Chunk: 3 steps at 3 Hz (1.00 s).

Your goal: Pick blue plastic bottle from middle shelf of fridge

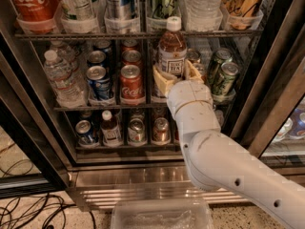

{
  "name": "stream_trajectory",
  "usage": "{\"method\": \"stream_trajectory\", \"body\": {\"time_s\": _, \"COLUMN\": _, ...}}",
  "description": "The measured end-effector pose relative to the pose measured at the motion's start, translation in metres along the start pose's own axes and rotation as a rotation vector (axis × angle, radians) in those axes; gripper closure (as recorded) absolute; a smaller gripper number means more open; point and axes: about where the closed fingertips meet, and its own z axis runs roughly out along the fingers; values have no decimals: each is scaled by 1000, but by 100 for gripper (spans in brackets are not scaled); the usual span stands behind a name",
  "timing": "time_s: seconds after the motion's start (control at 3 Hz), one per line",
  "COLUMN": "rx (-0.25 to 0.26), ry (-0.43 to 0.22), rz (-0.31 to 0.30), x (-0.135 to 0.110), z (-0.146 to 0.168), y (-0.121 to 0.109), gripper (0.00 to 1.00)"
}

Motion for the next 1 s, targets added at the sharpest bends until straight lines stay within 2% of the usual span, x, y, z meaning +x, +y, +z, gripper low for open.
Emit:
{"method": "stream_trajectory", "body": {"time_s": 0.33, "rx": -23, "ry": 1, "rz": -4, "x": 0, "z": 1, "y": 4, "gripper": 100}}
{"method": "stream_trajectory", "body": {"time_s": 0.67, "rx": -77, "ry": 56, "rz": 19, "x": 14, "z": -23, "y": 18, "gripper": 100}}
{"method": "stream_trajectory", "body": {"time_s": 1.0, "rx": -77, "ry": 56, "rz": 19, "x": 18, "z": -23, "y": 18, "gripper": 100}}
